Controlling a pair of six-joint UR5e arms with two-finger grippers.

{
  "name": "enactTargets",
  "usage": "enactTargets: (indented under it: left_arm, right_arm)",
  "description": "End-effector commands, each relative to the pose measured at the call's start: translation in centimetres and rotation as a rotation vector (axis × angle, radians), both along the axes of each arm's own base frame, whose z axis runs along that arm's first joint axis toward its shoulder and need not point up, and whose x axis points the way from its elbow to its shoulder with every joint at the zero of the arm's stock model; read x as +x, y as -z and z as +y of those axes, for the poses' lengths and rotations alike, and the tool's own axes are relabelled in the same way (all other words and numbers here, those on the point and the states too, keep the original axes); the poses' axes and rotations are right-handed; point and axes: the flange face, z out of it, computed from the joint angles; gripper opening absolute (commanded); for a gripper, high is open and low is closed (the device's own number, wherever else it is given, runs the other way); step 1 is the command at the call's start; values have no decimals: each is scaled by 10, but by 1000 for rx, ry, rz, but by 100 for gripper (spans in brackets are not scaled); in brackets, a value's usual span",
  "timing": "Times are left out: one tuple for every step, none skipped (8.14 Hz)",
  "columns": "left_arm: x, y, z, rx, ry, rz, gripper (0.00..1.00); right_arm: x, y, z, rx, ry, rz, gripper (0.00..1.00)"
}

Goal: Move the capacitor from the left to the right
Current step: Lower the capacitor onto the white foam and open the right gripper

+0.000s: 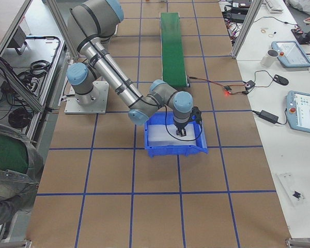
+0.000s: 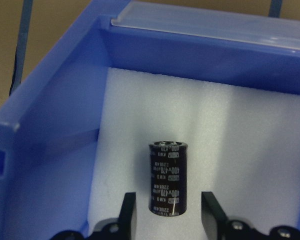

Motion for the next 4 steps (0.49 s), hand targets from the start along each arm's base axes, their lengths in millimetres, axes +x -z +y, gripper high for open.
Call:
enactTargets:
  left_arm:
    - [0, 0, 0, 0, 2, -1, 100]
    - [0, -1, 0, -1, 1, -1, 100]
    - [1, 0, 0, 0, 11, -1, 100]
    - [0, -1, 0, -3, 17, -1, 100]
  right_arm:
    - [-15, -17, 8, -37, 40, 12, 99]
    - [-14, -60, 14, -77, 64, 73, 100]
    - [-1, -112, 26, -133, 67, 127, 100]
    - [12, -148, 39, -151, 84, 147, 100]
